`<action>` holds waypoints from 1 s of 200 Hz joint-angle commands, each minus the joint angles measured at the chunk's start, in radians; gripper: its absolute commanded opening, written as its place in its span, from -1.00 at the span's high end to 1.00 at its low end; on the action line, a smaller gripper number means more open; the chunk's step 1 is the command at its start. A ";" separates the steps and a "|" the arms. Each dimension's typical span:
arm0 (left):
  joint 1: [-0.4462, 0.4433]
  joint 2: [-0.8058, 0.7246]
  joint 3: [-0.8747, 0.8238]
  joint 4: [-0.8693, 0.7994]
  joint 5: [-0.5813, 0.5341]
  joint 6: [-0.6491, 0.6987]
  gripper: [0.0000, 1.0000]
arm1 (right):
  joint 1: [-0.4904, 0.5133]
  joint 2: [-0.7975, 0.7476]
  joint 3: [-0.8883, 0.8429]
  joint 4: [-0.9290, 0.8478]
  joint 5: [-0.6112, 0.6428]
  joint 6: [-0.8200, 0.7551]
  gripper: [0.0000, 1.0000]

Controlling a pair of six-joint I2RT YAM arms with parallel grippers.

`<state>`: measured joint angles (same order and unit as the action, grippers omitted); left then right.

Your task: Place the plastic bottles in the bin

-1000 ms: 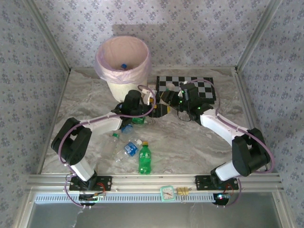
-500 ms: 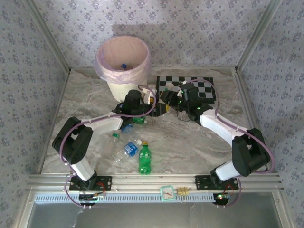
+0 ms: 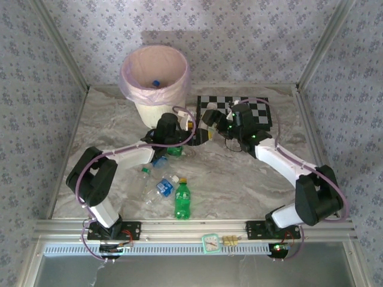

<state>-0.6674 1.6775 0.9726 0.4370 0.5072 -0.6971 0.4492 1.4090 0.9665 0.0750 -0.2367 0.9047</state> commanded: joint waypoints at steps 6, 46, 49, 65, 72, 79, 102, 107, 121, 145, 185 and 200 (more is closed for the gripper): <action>0.020 -0.013 0.018 -0.005 -0.017 0.030 0.00 | -0.039 -0.094 -0.022 -0.069 0.047 -0.043 -0.78; 0.045 -0.047 0.094 -0.042 -0.043 0.087 0.01 | -0.096 -0.193 -0.078 -0.123 0.112 -0.080 -0.83; 0.045 -0.051 0.103 -0.048 -0.046 0.097 0.01 | -0.098 -0.198 -0.083 -0.124 0.116 -0.081 -0.83; 0.045 -0.063 0.166 -0.087 -0.055 0.157 0.01 | -0.109 -0.214 -0.106 -0.114 0.116 -0.091 -0.91; 0.046 -0.066 0.199 -0.109 -0.053 0.187 0.01 | -0.110 -0.217 -0.116 -0.102 0.110 -0.096 -0.96; 0.048 -0.069 0.230 -0.135 -0.057 0.213 0.01 | -0.110 -0.216 -0.125 -0.094 0.104 -0.099 -1.00; 0.058 -0.083 0.331 -0.205 -0.063 0.301 0.01 | -0.106 -0.206 -0.142 -0.076 0.093 -0.103 -1.00; 0.060 -0.086 0.351 -0.220 -0.069 0.317 0.01 | -0.104 -0.203 -0.147 -0.075 0.097 -0.101 -1.00; 0.070 -0.096 0.413 -0.269 -0.087 0.366 0.01 | -0.103 -0.196 -0.158 -0.069 0.100 -0.092 -1.00; 0.090 -0.109 0.505 -0.353 -0.125 0.460 0.00 | -0.097 -0.180 -0.169 -0.051 0.093 -0.083 -1.00; 0.130 -0.140 0.600 -0.460 -0.227 0.588 -0.01 | -0.084 -0.151 -0.146 -0.071 0.083 -0.104 -1.00; 0.153 -0.146 0.626 -0.509 -0.286 0.624 -0.01 | -0.078 -0.145 -0.137 -0.079 0.086 -0.113 -1.00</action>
<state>-0.5457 1.5723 1.5360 0.0319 0.3237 -0.1898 0.3595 1.2522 0.8101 0.0040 -0.1467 0.8207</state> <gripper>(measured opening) 0.568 0.998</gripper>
